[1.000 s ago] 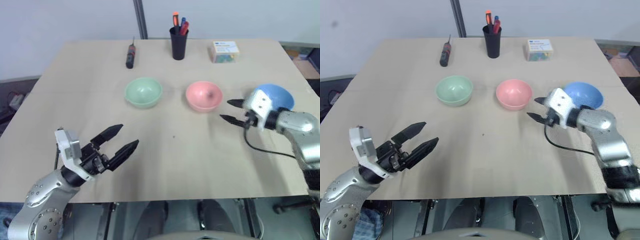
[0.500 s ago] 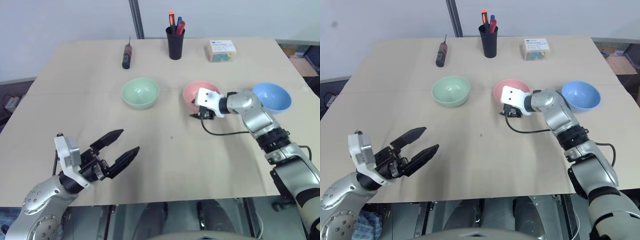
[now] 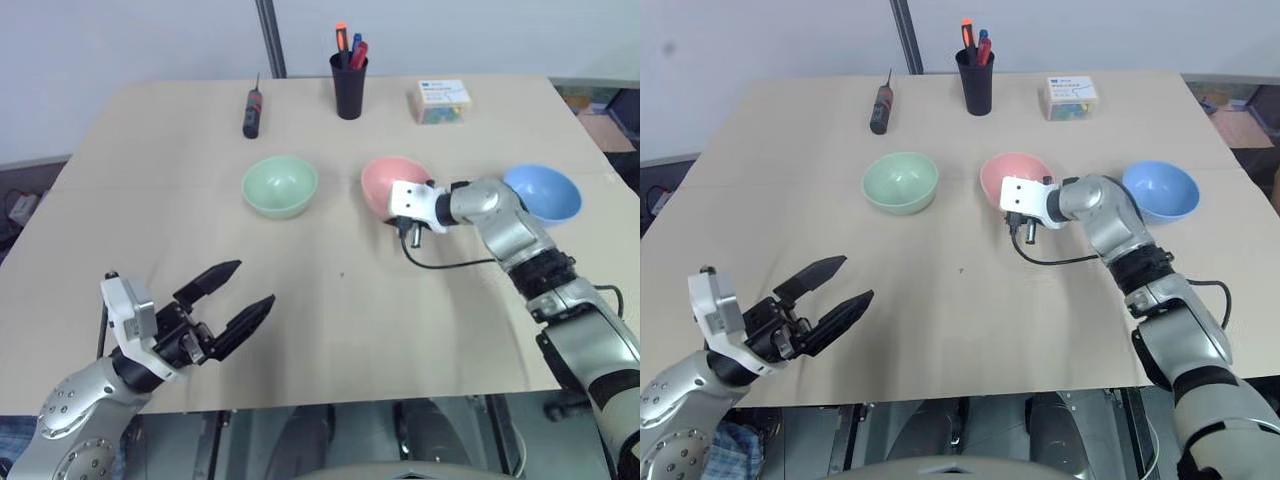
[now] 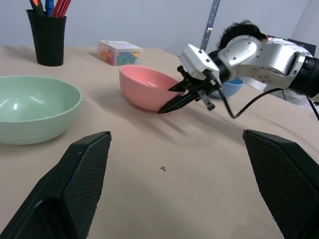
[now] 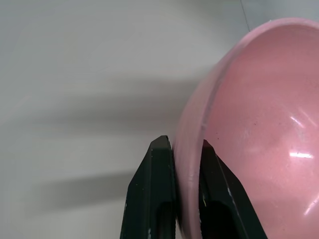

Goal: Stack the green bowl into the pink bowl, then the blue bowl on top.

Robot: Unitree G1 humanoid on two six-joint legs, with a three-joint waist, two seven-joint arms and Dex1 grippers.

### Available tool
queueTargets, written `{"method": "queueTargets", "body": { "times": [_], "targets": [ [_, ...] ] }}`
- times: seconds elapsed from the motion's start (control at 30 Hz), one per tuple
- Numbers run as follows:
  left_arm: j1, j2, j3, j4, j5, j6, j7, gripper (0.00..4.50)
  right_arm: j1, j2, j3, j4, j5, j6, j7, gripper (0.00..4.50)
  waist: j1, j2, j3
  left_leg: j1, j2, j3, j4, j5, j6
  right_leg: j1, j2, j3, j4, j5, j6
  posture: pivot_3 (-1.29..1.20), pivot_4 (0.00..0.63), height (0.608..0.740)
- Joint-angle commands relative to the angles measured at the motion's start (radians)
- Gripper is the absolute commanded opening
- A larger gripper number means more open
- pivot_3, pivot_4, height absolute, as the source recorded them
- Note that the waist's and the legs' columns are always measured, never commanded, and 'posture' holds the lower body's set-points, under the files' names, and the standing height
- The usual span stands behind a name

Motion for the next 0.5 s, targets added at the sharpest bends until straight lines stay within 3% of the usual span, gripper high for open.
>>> {"method": "queueTargets", "body": {
  "times": [0.03, 0.27, 0.5],
  "targets": [
    [-0.008, 0.018, 0.012, -0.008, 0.001, -0.016, -0.021, 4.50, 0.046, -0.063, -0.041, -0.258, 0.047, 0.036, 0.080, 0.06, 0.002, 0.000, 0.000, 0.000, 0.000, -0.001, 0.000, 0.000, 0.000, 0.000, 0.000, 0.000, 0.000, 0.000, 0.000, 0.00, 0.150, 0.740],
    [-0.047, 0.039, -0.016, 0.030, 0.002, -0.006, -0.054, 4.50, 0.222, -0.124, 0.013, -0.682, 0.100, 0.188, 0.175, 0.06, -0.001, 0.000, 0.000, 0.000, 0.001, -0.001, -0.001, 0.000, 0.000, 0.001, 0.000, -0.001, -0.001, 0.000, 0.000, 0.00, 0.150, 0.740],
    [-0.097, 0.054, -0.043, 0.069, 0.013, -0.002, -0.076, 4.50, 0.284, -0.136, 0.070, -0.742, 0.025, 0.177, 0.143, 0.06, 0.002, 0.000, 0.000, 0.001, 0.000, -0.001, 0.000, 0.000, 0.000, 0.001, 0.000, -0.001, 0.000, 0.000, 0.000, 0.00, 0.150, 0.740]
  ]
}}
